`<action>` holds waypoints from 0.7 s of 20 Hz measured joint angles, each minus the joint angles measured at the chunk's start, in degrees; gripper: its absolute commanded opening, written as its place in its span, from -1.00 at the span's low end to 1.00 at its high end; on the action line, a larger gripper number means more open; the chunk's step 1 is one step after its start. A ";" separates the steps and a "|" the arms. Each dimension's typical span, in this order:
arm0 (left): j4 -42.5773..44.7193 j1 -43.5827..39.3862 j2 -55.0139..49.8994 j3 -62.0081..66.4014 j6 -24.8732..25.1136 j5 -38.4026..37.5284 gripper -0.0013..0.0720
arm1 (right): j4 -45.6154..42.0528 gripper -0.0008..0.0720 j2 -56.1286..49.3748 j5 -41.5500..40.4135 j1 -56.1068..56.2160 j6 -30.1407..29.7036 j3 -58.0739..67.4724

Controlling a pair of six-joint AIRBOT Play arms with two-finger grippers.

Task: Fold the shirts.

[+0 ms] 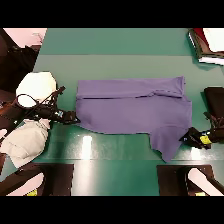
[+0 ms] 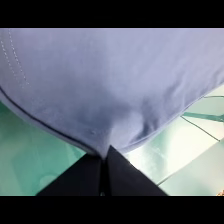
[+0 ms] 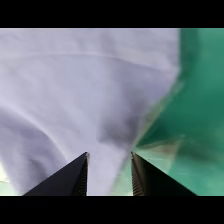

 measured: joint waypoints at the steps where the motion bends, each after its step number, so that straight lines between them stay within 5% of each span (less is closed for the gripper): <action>1: -0.02 0.00 0.02 0.02 -0.04 0.02 -0.90 | 1.01 -0.17 0.00 -0.61 -0.02 0.02 -0.42; 3: -0.02 0.00 0.00 0.04 -0.04 0.02 -0.90 | 2.29 -0.88 0.00 -2.47 -0.02 0.04 -0.98; 4: -0.02 0.00 0.00 0.04 -0.04 0.02 -0.90 | 2.27 -0.94 0.00 -3.08 0.02 -0.15 -1.16; 9: 2.54 -0.02 0.17 0.04 -0.04 -2.43 -0.91 | 0.87 -0.94 1.75 -1.07 3.15 -2.49 -0.11; 14: 11.56 -0.02 5.44 -1.40 -2.36 -8.44 -0.91 | -10.58 -0.95 12.48 7.63 6.64 -2.40 3.21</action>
